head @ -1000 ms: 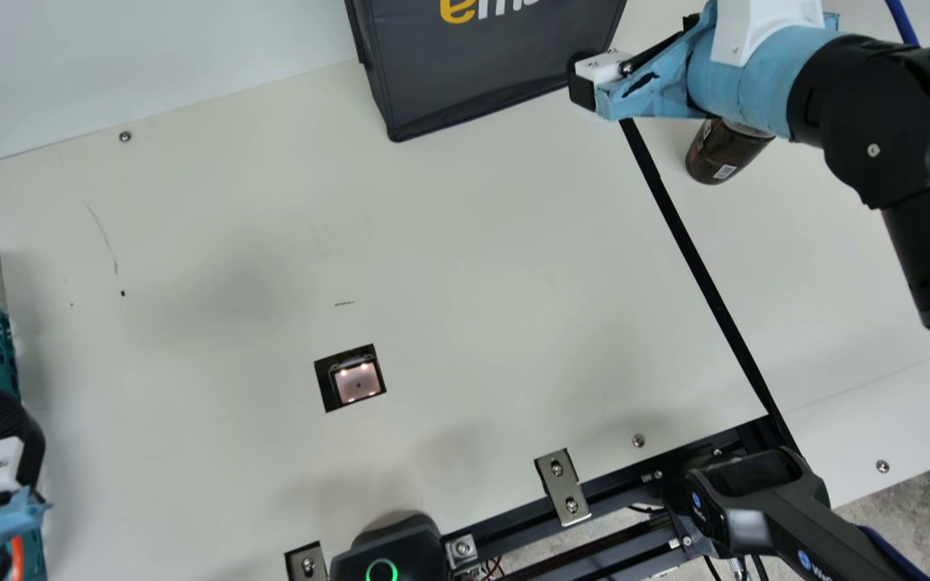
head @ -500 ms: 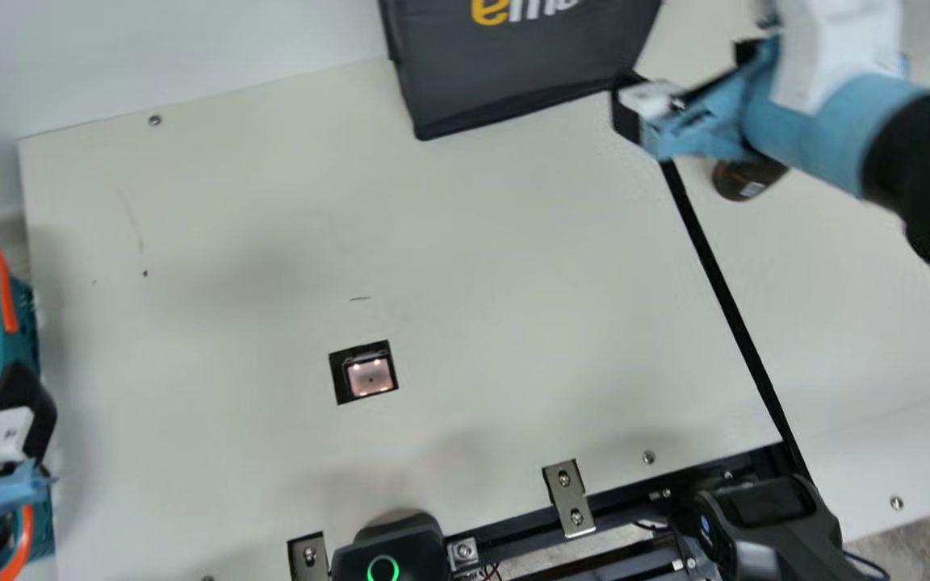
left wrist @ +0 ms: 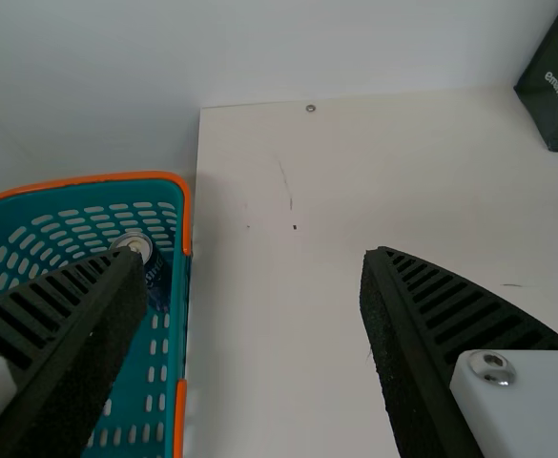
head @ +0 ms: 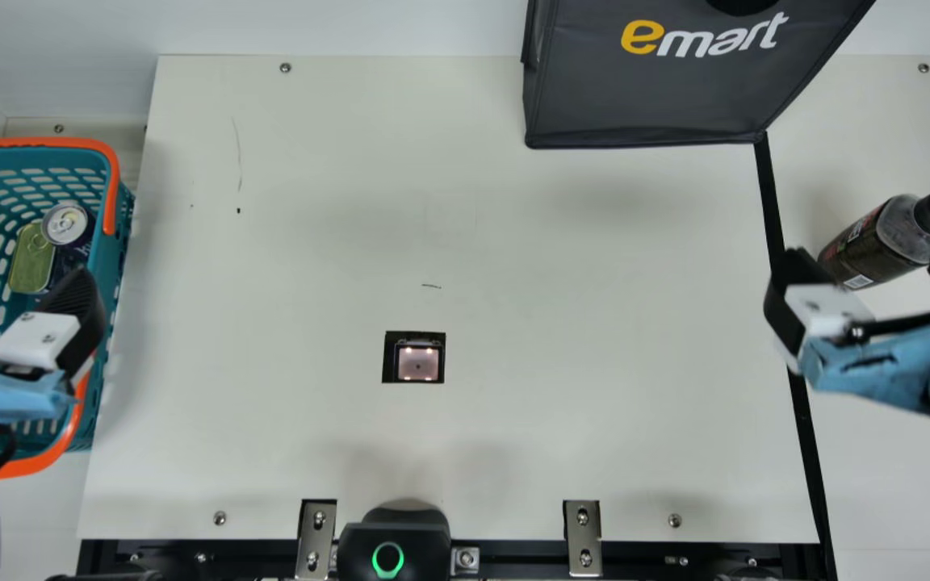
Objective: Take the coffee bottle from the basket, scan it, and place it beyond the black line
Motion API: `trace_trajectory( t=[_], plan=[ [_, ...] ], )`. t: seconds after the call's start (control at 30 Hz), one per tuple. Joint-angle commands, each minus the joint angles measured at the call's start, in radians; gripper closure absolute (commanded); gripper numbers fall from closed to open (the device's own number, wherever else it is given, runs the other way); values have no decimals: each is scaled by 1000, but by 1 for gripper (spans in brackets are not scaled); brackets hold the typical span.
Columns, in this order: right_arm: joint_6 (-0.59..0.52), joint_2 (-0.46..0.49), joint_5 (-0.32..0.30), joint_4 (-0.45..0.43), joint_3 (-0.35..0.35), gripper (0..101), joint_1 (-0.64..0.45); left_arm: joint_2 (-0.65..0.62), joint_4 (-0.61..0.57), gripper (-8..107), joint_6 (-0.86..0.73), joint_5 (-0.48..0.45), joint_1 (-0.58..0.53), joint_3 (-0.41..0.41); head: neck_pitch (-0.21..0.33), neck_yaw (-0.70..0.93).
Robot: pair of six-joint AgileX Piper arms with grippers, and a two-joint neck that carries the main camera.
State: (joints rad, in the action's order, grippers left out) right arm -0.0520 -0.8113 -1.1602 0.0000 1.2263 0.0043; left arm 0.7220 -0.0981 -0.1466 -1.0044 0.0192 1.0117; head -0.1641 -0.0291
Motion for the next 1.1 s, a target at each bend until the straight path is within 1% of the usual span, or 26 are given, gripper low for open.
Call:
trace_trajectory(
  t=[0.0,0.03,0.1,0.17,0.3,0.33,0.37,0.43,1.07],
  plan=[
    [9,48,-37,-8,-5,10,4,5,13,9,18,-49,-6,42,26,2],
    [12,66,-52,-14,-8,10,7,8,20,9,27,-67,-11,59,26,2],
    [15,54,-43,-14,-8,10,7,15,33,9,45,-102,-20,92,26,2],
    [14,71,-62,-14,-8,10,7,21,46,9,63,-137,-29,124,26,2],
    [14,73,-61,-14,-8,10,7,34,72,9,99,-207,-47,190,26,2],
    [14,73,-61,-14,-8,10,7,34,72,9,101,-209,-47,192,26,2],
    [14,73,-62,-14,-8,10,7,34,70,9,96,-191,-46,178,26,2],
    [14,73,-62,-14,-8,10,7,34,72,9,102,-208,-46,192,26,2],
    [14,73,-62,-14,-8,10,7,34,72,9,102,-208,-46,192,26,2]
  ],
)
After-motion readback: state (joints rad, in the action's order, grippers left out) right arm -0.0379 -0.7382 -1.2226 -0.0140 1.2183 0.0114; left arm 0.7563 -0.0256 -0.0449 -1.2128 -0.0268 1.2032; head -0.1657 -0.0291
